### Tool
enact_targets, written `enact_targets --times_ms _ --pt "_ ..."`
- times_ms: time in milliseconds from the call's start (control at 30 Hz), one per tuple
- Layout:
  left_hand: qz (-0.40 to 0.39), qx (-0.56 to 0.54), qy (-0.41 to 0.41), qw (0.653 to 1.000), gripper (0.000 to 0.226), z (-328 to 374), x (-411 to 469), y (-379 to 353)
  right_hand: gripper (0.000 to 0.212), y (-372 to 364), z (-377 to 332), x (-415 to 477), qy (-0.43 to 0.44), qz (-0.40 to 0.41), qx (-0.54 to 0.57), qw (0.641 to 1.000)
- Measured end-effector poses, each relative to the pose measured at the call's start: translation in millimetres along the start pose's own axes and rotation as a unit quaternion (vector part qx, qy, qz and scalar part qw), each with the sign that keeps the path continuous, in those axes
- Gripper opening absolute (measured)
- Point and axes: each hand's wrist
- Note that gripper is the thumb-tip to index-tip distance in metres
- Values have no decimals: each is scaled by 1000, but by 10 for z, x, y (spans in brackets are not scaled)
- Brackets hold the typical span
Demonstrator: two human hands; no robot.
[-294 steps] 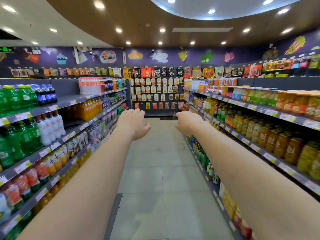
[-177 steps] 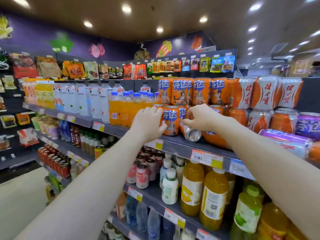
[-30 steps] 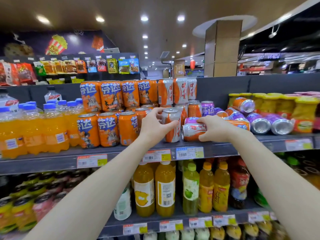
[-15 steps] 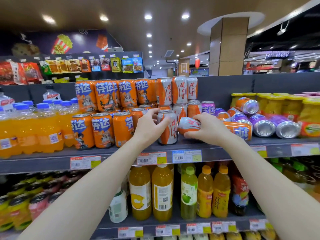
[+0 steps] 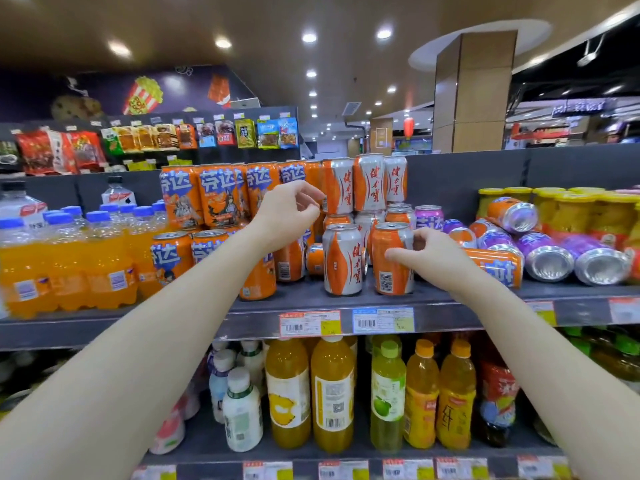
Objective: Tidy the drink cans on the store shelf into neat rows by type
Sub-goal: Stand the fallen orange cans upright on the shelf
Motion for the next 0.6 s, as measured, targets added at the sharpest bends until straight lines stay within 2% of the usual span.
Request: enact_targets --times_ms 100,233,267,333,433,500,600 --pt "31 -47 -10 998 20 197 35 -149 53 165 44 -8 27 -5 -23 999" --pt "-26 -61 -75 995 23 496 61 -393 43 545 175 3 62 93 -75 991" --pt "-41 -63 -92 993 25 567 70 -462 45 647 212 9 57 104 -118 986" --pt "-64 -63 -119 989 27 696 100 -601 53 810 267 10 17 73 -242 967" --pt "-101 -54 -127 985 35 824 153 -788 70 881 341 18 -21 34 -420 907" --pt "-131 -27 -127 983 40 874 185 -888 75 862 384 37 -18 51 -463 885" --pt "-152 16 -144 978 44 932 220 -996 77 886 416 70 -8 58 -441 896"
Point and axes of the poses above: each hand's wrist, its own x-axis towards the middle knuckle, its own y-axis out of the back of the hand, z = x × y, and after that the axes turned 9 degrees about -y, right-handed
